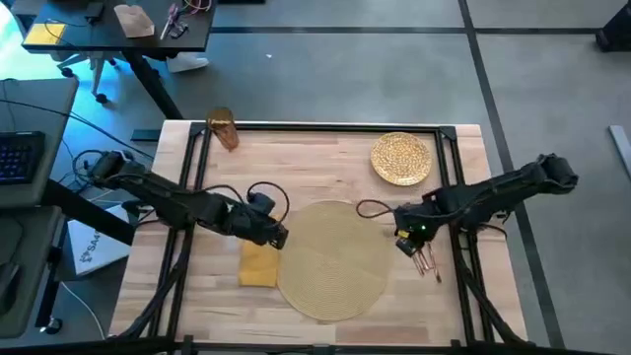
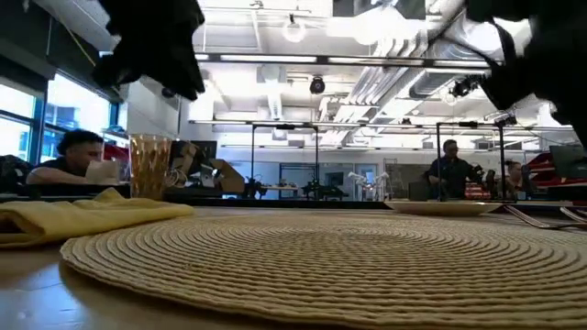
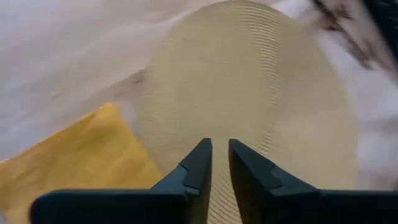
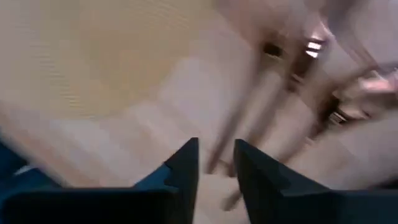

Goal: Set table place
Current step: Put the light brown fork on the yellow table napkin

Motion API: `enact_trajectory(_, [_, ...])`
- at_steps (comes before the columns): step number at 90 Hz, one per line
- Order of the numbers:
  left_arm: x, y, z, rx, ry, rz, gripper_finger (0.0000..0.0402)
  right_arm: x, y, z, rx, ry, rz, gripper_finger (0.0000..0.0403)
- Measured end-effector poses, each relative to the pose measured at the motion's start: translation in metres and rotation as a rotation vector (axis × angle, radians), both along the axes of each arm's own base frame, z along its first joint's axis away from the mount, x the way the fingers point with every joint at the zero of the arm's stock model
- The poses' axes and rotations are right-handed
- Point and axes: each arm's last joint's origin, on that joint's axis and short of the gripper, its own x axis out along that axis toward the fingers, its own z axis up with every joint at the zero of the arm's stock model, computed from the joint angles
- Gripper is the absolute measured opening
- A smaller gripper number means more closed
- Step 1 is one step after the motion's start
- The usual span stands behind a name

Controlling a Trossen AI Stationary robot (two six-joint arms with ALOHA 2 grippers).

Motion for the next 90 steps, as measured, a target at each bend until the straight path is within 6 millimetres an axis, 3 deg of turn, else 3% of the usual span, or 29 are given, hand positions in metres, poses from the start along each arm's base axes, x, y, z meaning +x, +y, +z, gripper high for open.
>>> enact_trajectory(16, [-0.006, 0.002, 0.011, -0.035, -0.039, -0.030, 0.0094, -0.004, -0.004, -0.027, -0.029, -0.027, -0.109, 0.0119])
enact_trajectory(40, [-0.007, 0.000, 0.012, -0.059, -0.020, -0.097, 0.0098, -0.005, -0.007, -0.049, -0.021, -0.092, -0.212, 0.0077])
enact_trajectory(56, [-0.007, 0.000, 0.012, -0.074, -0.012, -0.110, 0.0097, -0.011, -0.008, -0.060, -0.028, -0.046, -0.256, 0.0049])
enact_trajectory(72, [-0.007, -0.001, 0.011, -0.084, -0.008, -0.116, 0.0097, -0.006, -0.007, -0.064, -0.023, -0.050, -0.248, 0.0007])
enact_trajectory(90, [-0.008, -0.001, 0.012, -0.096, -0.007, -0.118, 0.0097, 0.008, -0.004, -0.056, -0.008, -0.121, -0.284, 0.0000])
